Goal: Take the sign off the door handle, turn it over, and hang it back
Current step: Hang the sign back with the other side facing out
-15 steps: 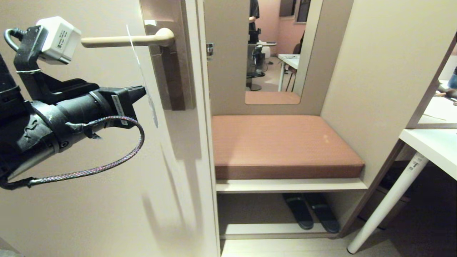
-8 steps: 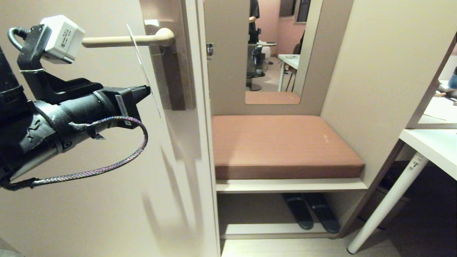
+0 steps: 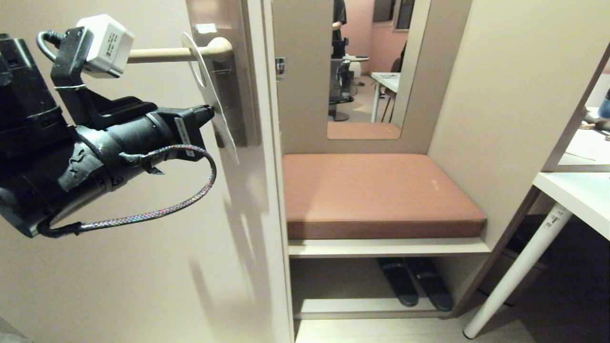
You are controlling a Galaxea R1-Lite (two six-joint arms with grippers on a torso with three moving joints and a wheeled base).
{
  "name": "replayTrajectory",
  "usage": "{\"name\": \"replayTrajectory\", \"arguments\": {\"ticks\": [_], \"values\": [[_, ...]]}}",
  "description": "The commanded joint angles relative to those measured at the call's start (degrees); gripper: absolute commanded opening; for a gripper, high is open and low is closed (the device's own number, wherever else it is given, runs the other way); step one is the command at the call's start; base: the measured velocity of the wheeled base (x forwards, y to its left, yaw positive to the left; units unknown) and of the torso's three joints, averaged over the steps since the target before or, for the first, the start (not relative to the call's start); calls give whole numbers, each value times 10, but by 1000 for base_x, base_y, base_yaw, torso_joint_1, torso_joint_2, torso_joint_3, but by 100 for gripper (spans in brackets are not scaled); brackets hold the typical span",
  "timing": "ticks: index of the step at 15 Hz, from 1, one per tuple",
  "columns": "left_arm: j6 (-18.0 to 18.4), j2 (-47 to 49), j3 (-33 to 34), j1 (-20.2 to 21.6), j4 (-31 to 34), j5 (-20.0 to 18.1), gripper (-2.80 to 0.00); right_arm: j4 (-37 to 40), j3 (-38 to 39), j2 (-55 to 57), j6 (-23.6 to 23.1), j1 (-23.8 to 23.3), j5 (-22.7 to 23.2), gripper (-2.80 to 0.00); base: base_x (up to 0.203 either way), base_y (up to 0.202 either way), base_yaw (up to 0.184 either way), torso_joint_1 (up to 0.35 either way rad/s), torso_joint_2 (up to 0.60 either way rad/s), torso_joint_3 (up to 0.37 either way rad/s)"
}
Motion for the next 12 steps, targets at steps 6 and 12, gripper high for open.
{"name": "replayTrajectory", "arguments": {"ticks": [6,12], "values": [[0,18,-18,-11,-2,1,-280,0,0,1,0,0,0,-280,0,0,0,0,0,0],[1,19,-25,-17,-1,0,-280,0,0,1,0,0,0,-280,0,0,0,0,0,0]]}}
